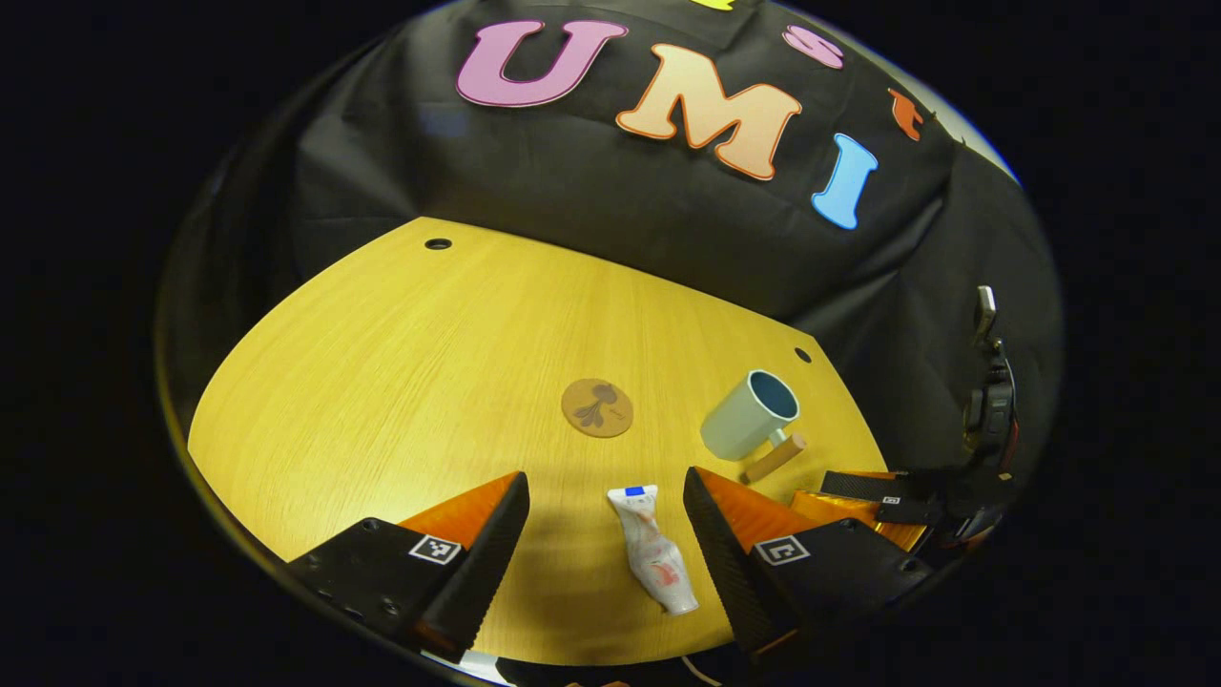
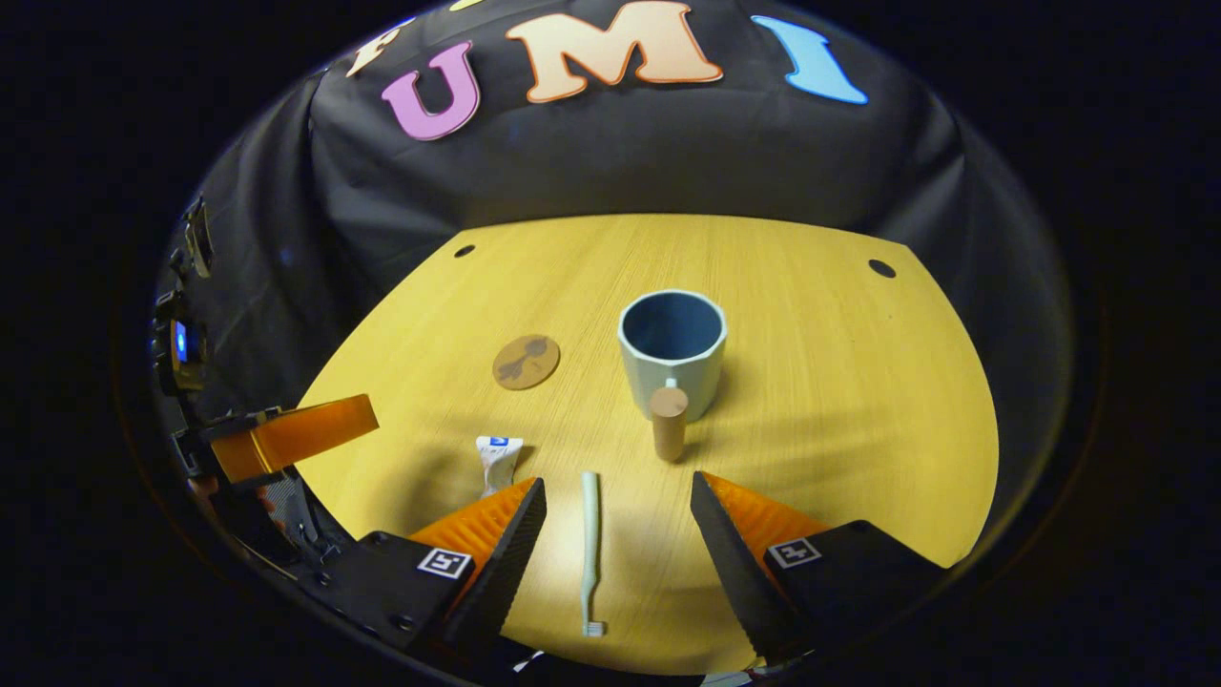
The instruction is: Put the toothbrush and toothpaste on the desktop into the cup, then pick up the cup and place it on the coaster on the desktop.
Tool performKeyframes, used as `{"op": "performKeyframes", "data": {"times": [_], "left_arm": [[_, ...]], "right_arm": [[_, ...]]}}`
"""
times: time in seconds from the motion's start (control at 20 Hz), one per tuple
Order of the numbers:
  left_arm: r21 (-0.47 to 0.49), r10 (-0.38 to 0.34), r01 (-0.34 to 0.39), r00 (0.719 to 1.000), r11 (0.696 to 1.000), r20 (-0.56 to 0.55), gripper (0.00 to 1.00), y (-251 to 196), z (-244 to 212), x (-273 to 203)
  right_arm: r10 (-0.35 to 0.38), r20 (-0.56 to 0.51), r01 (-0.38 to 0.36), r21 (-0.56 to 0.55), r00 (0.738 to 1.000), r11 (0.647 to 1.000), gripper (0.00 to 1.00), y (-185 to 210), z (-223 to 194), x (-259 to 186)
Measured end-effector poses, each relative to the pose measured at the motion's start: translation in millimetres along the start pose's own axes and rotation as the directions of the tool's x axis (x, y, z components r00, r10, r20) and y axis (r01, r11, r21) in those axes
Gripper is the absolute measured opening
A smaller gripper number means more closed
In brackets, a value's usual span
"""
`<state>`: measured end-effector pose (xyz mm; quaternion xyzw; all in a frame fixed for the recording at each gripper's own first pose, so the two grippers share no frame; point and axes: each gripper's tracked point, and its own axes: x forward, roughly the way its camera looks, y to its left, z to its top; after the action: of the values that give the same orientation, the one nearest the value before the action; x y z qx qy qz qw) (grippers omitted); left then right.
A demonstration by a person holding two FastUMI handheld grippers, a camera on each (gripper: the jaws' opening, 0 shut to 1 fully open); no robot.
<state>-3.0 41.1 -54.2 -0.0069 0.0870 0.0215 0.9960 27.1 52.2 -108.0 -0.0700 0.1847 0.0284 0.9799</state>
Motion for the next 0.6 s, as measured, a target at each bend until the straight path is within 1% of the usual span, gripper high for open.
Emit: {"op": "performKeyframes", "data": {"times": [0.05, 0.2, 0.35, 0.4, 0.45, 0.55, 0.6], "left_arm": [[-0.007, 0.007, -0.007, 1.0, 1.0, -0.004, 0.95, 3.1, -1.6, -0.5], [-0.041, 0.032, -0.032, 0.999, 0.999, -0.012, 0.95, 15.9, -6.7, -0.2], [-0.071, 0.049, -0.05, 0.999, 0.996, -0.022, 0.95, 25.6, -11.6, -0.7], [-0.076, 0.056, -0.058, 0.998, 0.995, -0.025, 0.95, 28.1, -13.7, 0.2], [-0.078, 0.063, -0.066, 0.998, 0.995, -0.03, 0.95, 30.3, -15.4, 0.7], [-0.077, 0.073, -0.075, 0.997, 0.994, -0.038, 0.95, 34.2, -16.3, 2.2], [-0.077, 0.075, -0.078, 0.996, 0.994, -0.041, 0.95, 34.2, -16.9, 3.7]], "right_arm": [[0.005, -0.03, -0.005, -0.007, 1.0, 1.0, 0.97, 2.9, -4.2, 5.7], [0.007, -0.111, -0.009, -0.022, 0.994, 1.0, 0.97, 6.8, -15.6, 24.9], [0.005, -0.198, -0.012, -0.037, 0.98, 0.999, 0.97, 8.6, -27.6, 40.2], [-0.002, -0.222, -0.008, -0.045, 0.975, 0.999, 0.89, 8.9, -31.4, 45.2], [-0.005, -0.242, -0.007, -0.051, 0.97, 0.999, 0.95, 10.3, -32.6, 49.6], [-0.013, -0.27, -0.002, -0.055, 0.963, 0.998, 0.88, 12.9, -34.8, 56.5], [-0.014, -0.288, -0.002, -0.055, 0.958, 0.998, 0.76, 15.0, -36.0, 58.0]]}}
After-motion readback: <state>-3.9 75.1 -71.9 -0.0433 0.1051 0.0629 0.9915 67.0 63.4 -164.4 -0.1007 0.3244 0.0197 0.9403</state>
